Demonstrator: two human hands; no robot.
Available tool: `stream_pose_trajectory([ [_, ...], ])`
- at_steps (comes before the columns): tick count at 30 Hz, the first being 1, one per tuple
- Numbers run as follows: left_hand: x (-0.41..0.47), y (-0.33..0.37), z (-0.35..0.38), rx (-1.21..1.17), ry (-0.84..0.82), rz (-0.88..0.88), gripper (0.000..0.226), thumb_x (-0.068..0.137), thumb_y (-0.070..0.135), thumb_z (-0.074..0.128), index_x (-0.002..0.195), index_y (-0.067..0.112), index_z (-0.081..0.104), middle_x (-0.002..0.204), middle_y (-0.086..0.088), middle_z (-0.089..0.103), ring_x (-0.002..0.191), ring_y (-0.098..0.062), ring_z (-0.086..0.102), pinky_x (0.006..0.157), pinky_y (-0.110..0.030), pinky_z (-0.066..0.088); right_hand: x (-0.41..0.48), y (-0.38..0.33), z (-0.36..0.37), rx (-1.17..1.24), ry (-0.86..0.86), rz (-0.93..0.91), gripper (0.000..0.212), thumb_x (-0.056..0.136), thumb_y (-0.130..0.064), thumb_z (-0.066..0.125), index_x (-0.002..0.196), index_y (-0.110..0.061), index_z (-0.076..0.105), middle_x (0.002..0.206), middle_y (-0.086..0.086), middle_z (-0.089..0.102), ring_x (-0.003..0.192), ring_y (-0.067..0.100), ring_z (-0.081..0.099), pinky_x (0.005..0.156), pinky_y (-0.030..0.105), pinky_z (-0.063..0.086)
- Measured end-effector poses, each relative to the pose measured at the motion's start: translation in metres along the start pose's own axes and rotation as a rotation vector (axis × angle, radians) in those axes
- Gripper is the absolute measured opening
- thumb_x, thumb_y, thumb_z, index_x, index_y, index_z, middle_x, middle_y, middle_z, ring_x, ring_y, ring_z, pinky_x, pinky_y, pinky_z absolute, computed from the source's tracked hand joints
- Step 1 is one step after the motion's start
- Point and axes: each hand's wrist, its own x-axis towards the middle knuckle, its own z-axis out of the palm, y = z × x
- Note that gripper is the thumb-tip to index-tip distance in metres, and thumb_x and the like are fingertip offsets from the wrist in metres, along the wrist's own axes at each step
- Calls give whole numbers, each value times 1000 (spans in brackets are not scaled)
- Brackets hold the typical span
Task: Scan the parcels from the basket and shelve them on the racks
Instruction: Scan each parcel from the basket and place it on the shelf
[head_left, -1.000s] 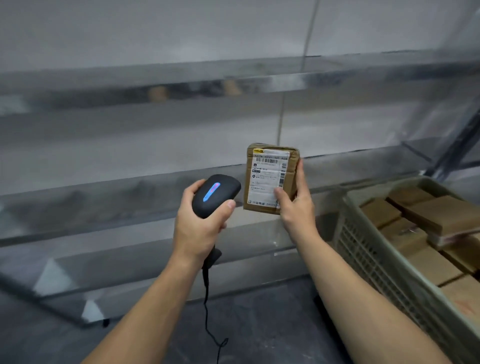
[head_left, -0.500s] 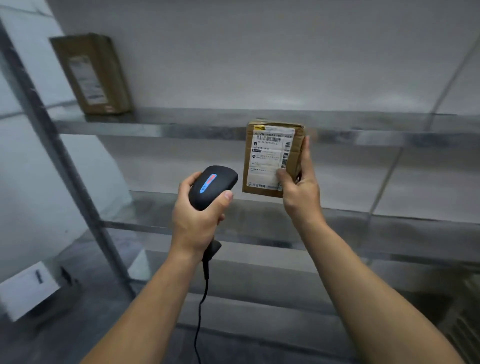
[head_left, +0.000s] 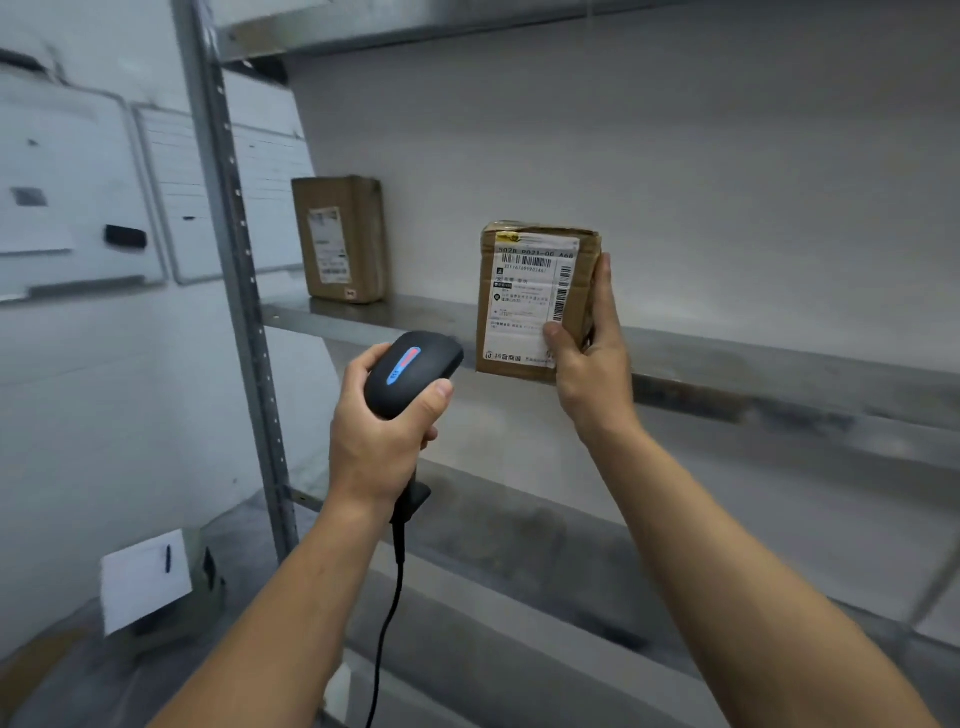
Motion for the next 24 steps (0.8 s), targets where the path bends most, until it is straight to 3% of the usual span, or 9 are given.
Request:
stream_pose_trajectory([
  [6,25,-1,-13,21,80,42,51,70,34,80,116,34,58,94,-6,68,58,-18,62,56,-28,51,46,8,20,-79,-51,1,85,97,-11,59,149,-60,13,154,-14,44,137,11,47,112,47,46],
  [16,99,-19,-52,12,130,68,63,70,36,79,128,25,56,94,-1,68,57,-17,62,57,-30,53,91,30,83,-197,-92,17,82,102,-10,56,159,-45,7,157,-12,41,138,13,46,108,27,44],
  [24,183,-48,-100,3,75,46,64,69,37,81,128,25,56,96,-3,69,60,-18,63,56,-26,52,121,75,160,-328,-45,95,89,98,-7,61,159,-44,7,154,-7,46,137,19,49,114,46,43],
])
